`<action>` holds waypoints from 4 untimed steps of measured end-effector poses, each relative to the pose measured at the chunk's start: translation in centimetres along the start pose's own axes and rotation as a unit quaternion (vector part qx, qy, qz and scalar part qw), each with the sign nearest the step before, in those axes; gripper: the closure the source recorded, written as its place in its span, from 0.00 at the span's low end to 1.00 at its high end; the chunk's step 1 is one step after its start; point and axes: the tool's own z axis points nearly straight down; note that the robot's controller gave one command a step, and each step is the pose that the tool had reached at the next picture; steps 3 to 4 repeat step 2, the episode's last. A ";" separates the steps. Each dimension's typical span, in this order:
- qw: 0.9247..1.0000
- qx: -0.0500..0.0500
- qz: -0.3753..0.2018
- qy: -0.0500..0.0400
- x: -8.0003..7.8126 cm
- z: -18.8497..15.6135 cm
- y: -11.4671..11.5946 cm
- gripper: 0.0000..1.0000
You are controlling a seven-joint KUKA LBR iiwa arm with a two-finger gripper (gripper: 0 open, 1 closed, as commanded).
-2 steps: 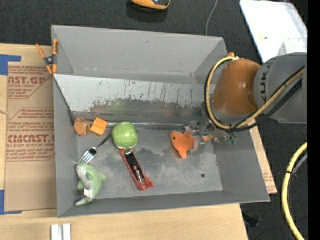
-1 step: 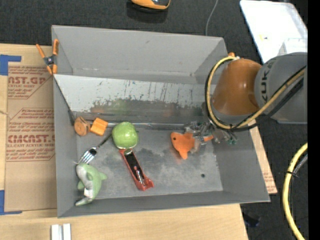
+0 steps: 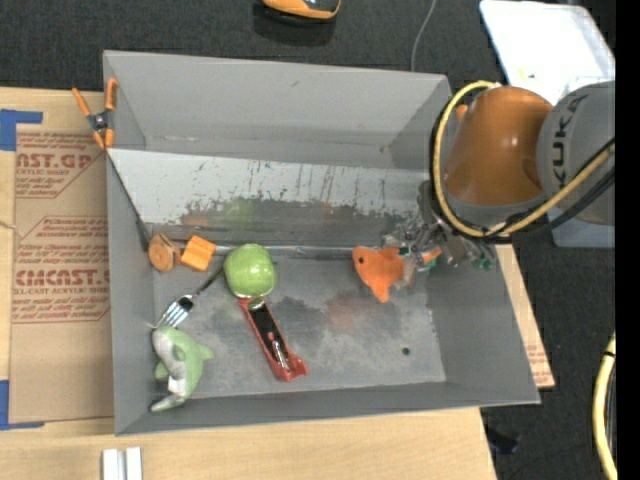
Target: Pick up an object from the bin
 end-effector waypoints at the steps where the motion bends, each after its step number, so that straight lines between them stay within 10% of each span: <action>1: 1.000 0.001 0.000 -0.003 -0.3 -5.0 -0.1 1.00; 2: 1.000 0.001 0.000 -0.002 -0.4 -10.9 0.0 1.00; 4: 1.000 0.001 0.000 -0.002 -0.4 -10.9 0.0 1.00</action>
Offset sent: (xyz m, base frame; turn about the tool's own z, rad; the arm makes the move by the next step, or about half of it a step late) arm 0.0015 -0.0003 0.1305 -0.0003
